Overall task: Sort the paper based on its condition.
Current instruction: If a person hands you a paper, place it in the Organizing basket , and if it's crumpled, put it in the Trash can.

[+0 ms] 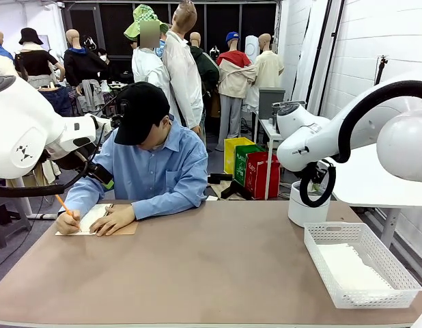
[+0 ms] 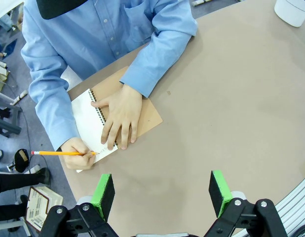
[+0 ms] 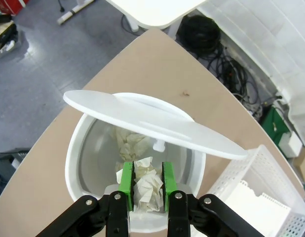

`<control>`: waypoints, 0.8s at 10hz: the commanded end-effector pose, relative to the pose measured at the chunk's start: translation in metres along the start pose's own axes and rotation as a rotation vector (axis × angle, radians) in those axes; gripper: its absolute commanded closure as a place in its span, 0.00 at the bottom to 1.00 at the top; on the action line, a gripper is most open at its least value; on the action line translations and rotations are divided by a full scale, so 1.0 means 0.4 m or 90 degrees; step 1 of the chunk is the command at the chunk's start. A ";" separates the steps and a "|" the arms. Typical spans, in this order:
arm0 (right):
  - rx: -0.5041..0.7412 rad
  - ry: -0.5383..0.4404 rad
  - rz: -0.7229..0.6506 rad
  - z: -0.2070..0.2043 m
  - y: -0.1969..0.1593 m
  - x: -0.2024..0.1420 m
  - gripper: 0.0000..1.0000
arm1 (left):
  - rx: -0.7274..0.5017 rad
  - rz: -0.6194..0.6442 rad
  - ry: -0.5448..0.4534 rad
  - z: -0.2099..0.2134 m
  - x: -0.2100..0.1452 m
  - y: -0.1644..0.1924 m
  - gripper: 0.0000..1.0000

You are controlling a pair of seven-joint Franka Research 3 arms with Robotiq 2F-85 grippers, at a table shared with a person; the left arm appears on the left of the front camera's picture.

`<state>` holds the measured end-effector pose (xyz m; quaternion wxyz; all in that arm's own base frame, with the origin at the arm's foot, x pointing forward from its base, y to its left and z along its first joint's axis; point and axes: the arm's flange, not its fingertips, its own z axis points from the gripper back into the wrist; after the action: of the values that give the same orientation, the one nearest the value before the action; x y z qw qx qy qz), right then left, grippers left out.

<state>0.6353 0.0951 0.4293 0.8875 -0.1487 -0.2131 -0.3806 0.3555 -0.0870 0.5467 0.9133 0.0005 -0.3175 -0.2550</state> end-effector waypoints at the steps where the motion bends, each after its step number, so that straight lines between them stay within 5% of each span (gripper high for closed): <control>1: -0.005 0.012 0.004 -0.004 0.021 0.023 0.71 | 0.000 0.002 0.000 0.001 0.000 0.003 0.00; 5: 0.011 0.044 0.003 0.003 0.025 0.022 0.00 | 0.000 0.002 0.000 0.001 0.000 0.003 0.00; 8: 0.013 0.048 0.002 0.010 0.024 0.022 0.00 | 0.000 0.002 0.000 0.001 0.000 0.003 0.00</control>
<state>0.6432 0.0983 0.4318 0.8945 -0.1249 -0.1938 -0.3829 0.3555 -0.0870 0.5467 0.9133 0.0005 -0.3175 -0.2550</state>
